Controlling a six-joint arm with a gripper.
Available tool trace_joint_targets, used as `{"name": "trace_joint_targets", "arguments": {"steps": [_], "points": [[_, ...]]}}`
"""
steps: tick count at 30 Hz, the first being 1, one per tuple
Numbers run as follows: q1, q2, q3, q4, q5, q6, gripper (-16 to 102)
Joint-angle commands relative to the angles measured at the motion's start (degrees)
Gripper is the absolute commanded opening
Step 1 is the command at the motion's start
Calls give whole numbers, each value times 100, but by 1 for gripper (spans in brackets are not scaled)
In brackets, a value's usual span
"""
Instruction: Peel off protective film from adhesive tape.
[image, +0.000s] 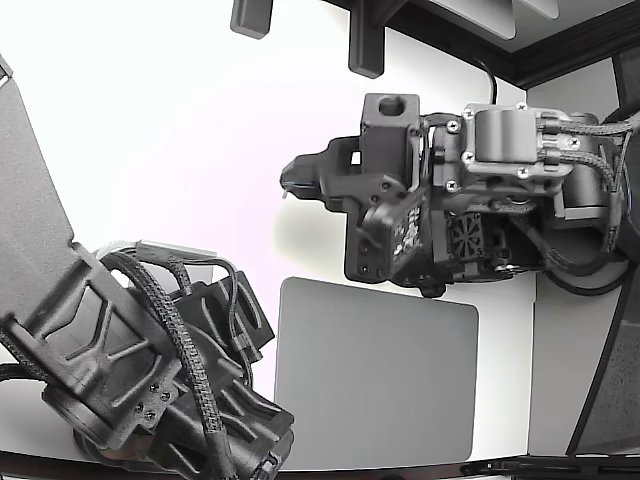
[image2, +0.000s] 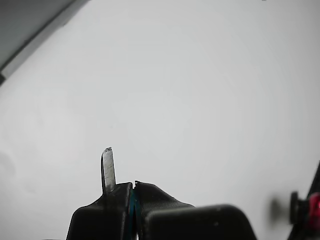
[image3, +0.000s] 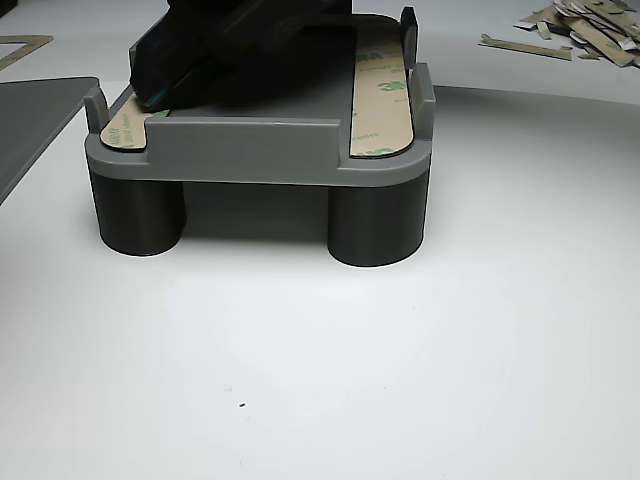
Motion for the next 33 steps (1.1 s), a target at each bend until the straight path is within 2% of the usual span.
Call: {"name": "trace_joint_targets", "arguments": {"steps": [1,5,9,18,26,29,33], "points": [[387,-79,-88,-70,457,-1854,-11],[1028,-650,-220,-97,1116,-2355,-11],[1406,-1143,-352,-132,1336,-2250,-11],[2136,-1819,-264,-747,1811,-1819,-11],[2250,-2268,-220,-896,2101,-1521,-11],[2391,-2522,-255,-976,2399,-1222,-11],[2452,-2646,-255,-984,2435,-1028,-11]]}}
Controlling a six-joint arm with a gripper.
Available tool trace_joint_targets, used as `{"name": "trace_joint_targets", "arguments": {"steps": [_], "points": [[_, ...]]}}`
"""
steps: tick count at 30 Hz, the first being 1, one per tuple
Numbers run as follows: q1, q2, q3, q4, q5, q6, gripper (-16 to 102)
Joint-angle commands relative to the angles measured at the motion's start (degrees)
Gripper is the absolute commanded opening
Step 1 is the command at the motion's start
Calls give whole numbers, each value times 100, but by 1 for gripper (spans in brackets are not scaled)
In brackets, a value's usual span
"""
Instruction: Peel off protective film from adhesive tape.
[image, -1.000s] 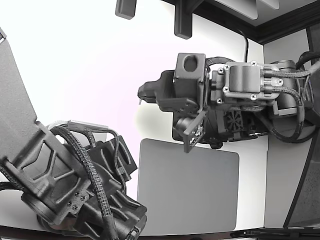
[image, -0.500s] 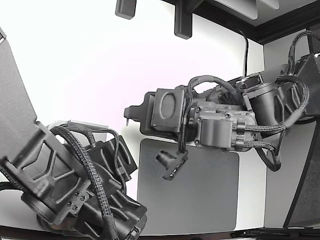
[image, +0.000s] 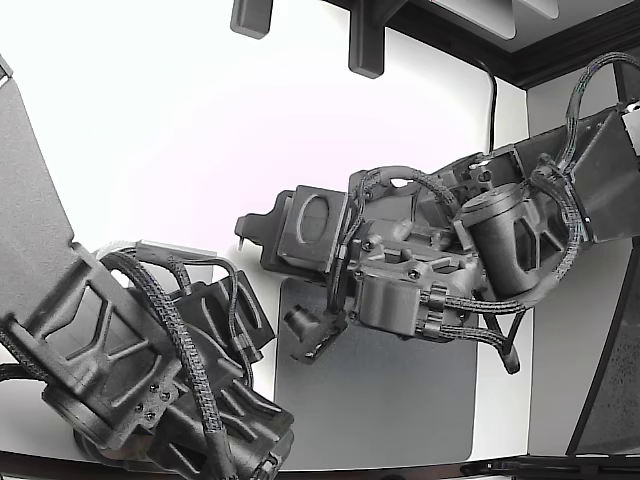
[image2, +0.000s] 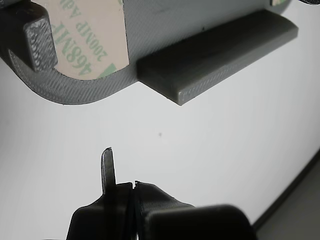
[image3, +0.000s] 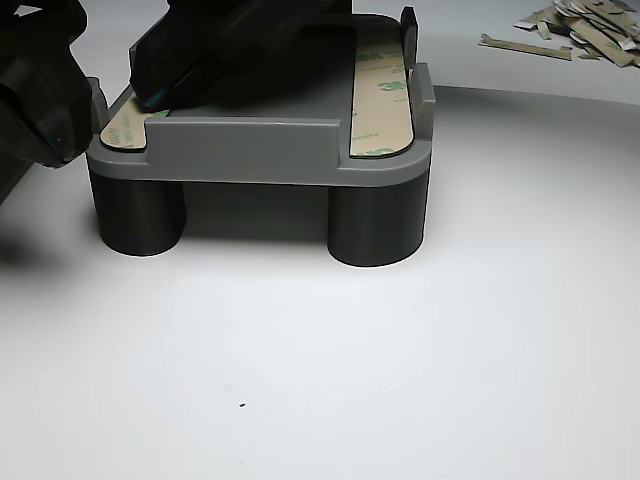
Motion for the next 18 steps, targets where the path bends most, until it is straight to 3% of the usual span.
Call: {"name": "trace_joint_targets", "arguments": {"steps": [1,18], "points": [[0,79,-114,-70,26,123,-11],[185,-281,-123,-378,281,475,-11]]}}
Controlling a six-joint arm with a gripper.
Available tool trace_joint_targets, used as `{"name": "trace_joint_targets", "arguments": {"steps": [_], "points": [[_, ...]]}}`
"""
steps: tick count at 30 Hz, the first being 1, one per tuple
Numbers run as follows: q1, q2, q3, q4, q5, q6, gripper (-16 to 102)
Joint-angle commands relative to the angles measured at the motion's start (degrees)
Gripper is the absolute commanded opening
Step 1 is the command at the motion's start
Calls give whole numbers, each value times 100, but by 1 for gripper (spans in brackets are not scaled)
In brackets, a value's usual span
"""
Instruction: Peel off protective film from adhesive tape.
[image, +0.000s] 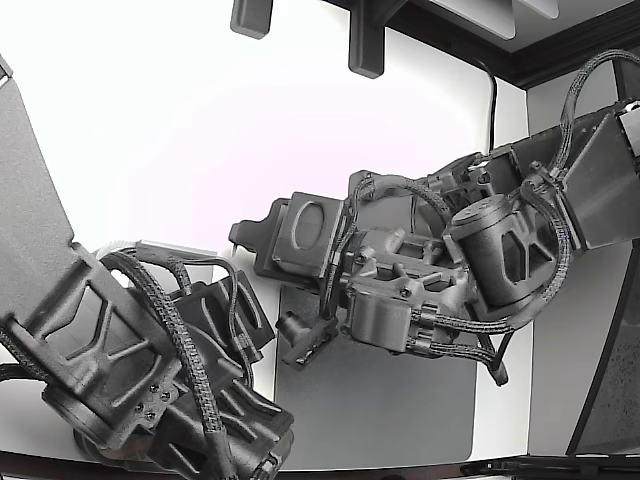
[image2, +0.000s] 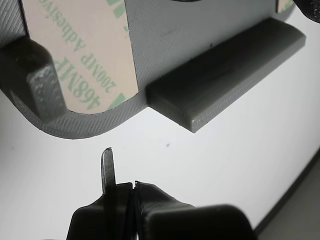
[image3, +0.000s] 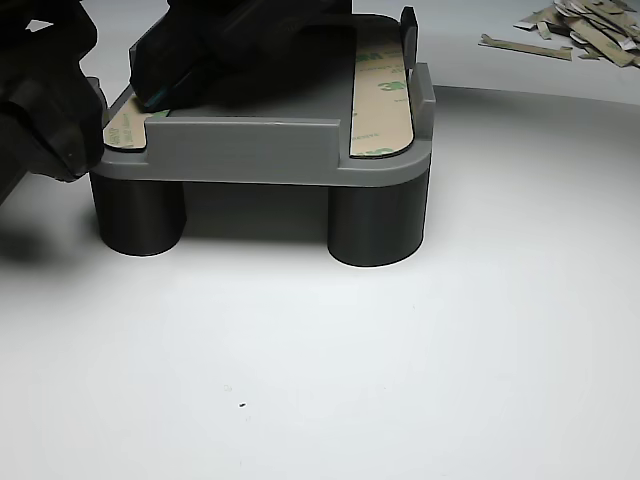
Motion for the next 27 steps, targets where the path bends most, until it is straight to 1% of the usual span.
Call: {"name": "trace_joint_targets", "arguments": {"steps": [1,6,19,27], "points": [[-44,0,-255,-18,35,26,-11],[-44,-70,-281,-141,53,9,-11],[18,-70,-255,-176,26,97,-11],[26,-211,-299,-202,97,105,-11]]}}
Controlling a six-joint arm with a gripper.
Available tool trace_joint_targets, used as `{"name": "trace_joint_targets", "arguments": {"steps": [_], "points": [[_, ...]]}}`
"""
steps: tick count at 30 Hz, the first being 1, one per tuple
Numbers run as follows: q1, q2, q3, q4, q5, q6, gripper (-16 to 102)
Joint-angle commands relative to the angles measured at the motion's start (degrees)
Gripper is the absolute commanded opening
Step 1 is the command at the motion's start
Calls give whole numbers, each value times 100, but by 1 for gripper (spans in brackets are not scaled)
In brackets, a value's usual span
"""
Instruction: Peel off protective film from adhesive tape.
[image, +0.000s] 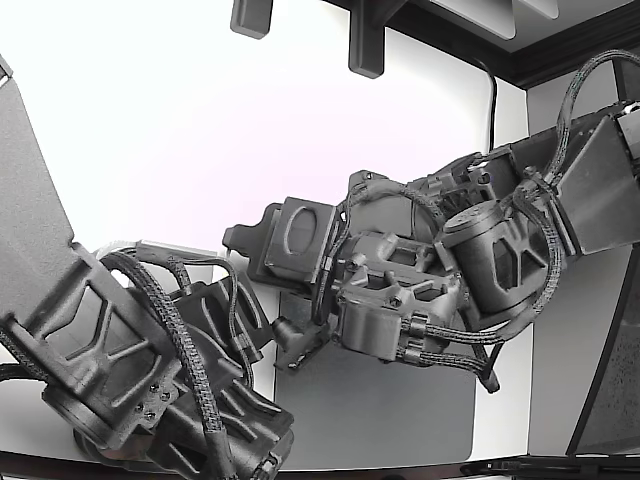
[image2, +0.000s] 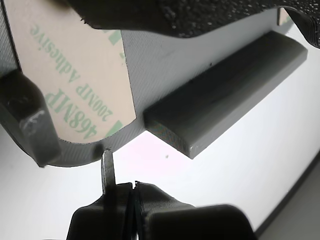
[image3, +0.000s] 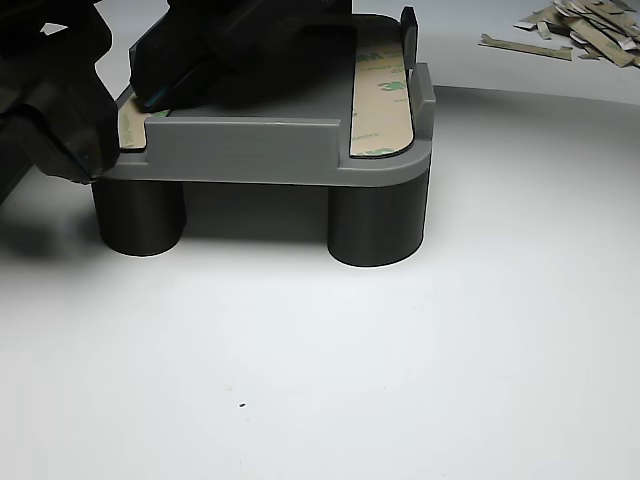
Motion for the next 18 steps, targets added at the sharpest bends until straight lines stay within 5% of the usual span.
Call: {"name": "trace_joint_targets", "arguments": {"steps": [1,18], "points": [[-35,53,-229,-18,35,9,-11],[-18,18,-255,-9,26,26,-11]]}}
